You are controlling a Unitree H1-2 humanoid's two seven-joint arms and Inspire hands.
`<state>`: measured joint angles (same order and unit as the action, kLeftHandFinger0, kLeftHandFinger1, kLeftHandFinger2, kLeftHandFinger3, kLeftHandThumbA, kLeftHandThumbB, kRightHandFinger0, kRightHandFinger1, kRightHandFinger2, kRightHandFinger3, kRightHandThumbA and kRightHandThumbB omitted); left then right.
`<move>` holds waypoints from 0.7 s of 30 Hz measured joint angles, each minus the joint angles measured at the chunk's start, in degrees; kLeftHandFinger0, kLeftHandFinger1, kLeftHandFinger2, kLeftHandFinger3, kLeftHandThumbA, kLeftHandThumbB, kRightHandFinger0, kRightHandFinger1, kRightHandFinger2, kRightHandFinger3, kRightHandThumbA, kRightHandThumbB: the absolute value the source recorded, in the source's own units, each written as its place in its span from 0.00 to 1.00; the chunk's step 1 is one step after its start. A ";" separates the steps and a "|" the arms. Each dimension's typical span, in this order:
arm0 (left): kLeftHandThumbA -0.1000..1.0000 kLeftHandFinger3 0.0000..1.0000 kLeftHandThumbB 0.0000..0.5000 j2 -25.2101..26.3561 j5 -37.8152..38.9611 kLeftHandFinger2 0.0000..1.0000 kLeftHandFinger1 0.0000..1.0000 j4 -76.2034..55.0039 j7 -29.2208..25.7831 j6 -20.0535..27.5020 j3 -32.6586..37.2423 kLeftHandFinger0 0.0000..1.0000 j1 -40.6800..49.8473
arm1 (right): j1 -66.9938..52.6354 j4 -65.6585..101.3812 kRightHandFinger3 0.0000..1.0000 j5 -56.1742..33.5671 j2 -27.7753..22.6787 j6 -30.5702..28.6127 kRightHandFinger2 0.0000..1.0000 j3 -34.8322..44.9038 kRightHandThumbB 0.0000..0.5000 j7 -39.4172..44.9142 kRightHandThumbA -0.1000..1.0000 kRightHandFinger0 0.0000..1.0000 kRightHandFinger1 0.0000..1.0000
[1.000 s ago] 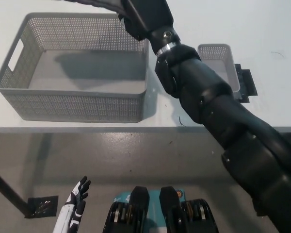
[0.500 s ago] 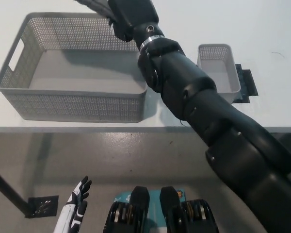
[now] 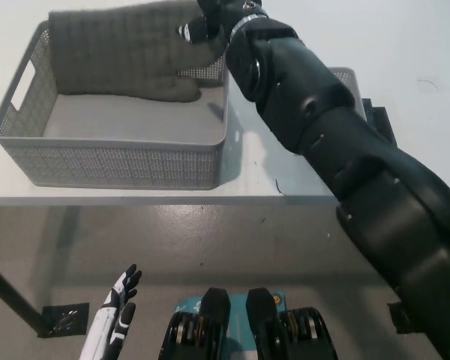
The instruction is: Usethe right hand to pick up a oven gloves on top of a leveled container and place it into another larger container on the left side
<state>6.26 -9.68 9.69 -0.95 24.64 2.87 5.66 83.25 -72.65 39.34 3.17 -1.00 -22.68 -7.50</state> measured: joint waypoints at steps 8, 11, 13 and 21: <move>1.00 1.00 0.23 0.00 0.02 1.00 1.00 0.11 0.00 -0.11 0.00 1.00 -0.02 | -3.40 10.71 1.00 -7.71 -1.43 0.41 1.00 8.24 0.95 9.98 1.00 1.00 1.00; 1.00 1.00 0.20 -0.01 0.02 1.00 1.00 0.21 0.00 -0.11 0.00 1.00 -0.03 | -5.19 16.45 1.00 -10.29 -1.99 0.55 1.00 10.92 0.83 11.56 1.00 1.00 1.00; 1.00 1.00 0.20 -0.01 0.02 1.00 1.00 0.32 0.00 -0.11 0.00 1.00 -0.03 | -6.93 20.86 1.00 -11.98 -2.30 0.83 1.00 12.66 0.76 12.26 1.00 1.00 1.00; 1.00 1.00 0.24 -0.02 0.02 1.00 1.00 0.58 0.00 -0.12 0.00 1.00 -0.03 | -14.38 34.56 1.00 -16.21 -3.82 2.51 1.00 17.23 0.76 13.59 1.00 1.00 1.00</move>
<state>6.24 -9.66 10.27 -0.95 24.52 2.86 5.63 68.86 -38.09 23.14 -0.65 1.51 -5.45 6.09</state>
